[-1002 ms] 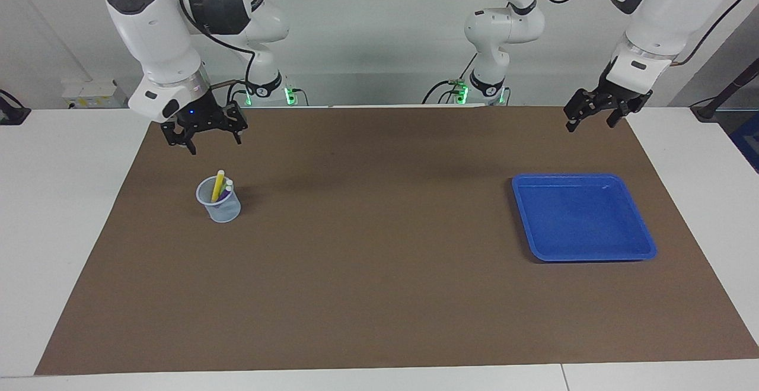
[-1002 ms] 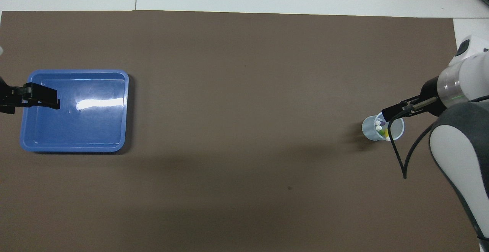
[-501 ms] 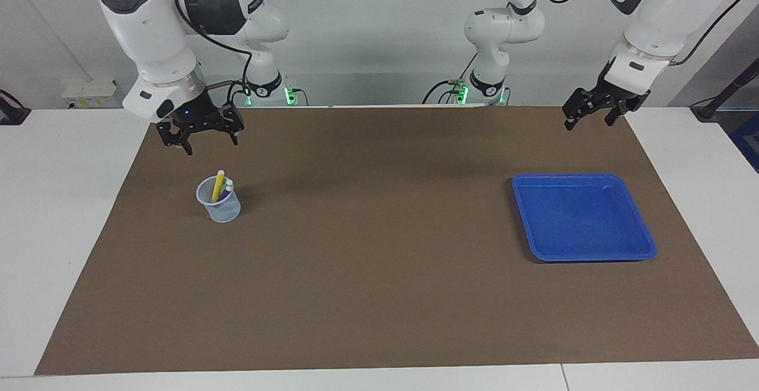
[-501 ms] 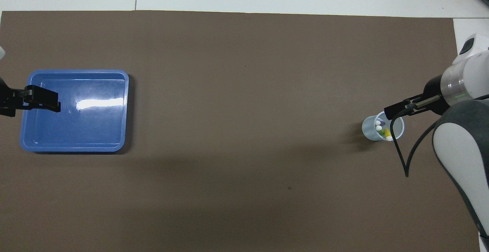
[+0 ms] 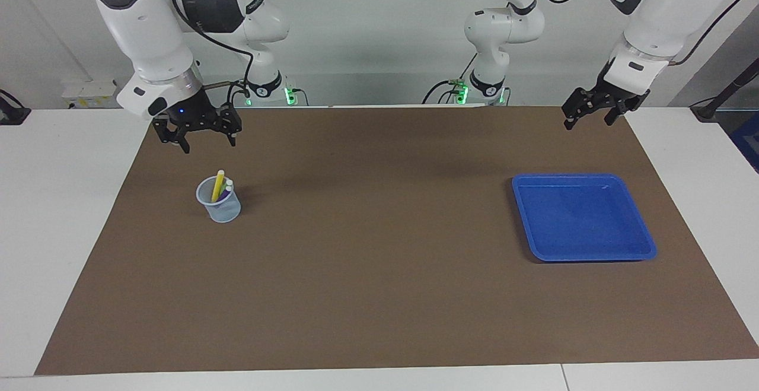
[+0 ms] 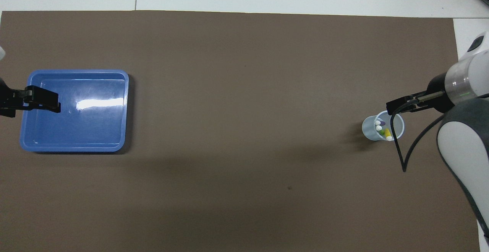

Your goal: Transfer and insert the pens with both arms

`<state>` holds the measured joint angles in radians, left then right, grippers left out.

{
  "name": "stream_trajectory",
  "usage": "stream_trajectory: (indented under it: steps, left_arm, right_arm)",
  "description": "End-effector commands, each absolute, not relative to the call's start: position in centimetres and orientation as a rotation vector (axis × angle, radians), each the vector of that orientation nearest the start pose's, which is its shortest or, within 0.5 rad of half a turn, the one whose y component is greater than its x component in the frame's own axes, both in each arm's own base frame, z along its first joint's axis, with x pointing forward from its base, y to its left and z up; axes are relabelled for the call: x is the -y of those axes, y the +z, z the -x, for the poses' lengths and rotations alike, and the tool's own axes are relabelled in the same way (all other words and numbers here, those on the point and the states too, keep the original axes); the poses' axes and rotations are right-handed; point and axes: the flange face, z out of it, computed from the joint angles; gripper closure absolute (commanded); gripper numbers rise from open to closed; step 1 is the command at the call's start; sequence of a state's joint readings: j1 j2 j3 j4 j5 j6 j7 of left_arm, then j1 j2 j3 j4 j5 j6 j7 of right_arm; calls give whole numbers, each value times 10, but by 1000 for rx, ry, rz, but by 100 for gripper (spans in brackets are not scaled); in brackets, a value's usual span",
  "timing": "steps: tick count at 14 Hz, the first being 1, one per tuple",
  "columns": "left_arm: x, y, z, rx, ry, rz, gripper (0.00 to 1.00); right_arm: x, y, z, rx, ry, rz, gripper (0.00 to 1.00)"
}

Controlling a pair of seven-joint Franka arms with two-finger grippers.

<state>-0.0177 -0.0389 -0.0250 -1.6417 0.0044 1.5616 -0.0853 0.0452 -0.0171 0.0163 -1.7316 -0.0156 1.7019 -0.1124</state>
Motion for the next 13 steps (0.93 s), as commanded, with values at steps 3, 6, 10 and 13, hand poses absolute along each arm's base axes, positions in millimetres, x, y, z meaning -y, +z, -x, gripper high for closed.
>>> stream_trajectory:
  steps: [3,6,10,13]
  left_arm:
    - [22,618,-540,58,75,3140,0]
    - [21,618,-540,58,75,3140,0]
    - [21,618,-540,58,72,3140,0]
    - [21,618,-540,58,72,3140,0]
  right_arm:
    - [-34,584,-553,232,21,3106,0]
    - [-34,582,-551,232,35,3105,0]
    - [-36,581,-551,237,37,3105,0]
    - [-37,582,-551,239,35,3105,0]
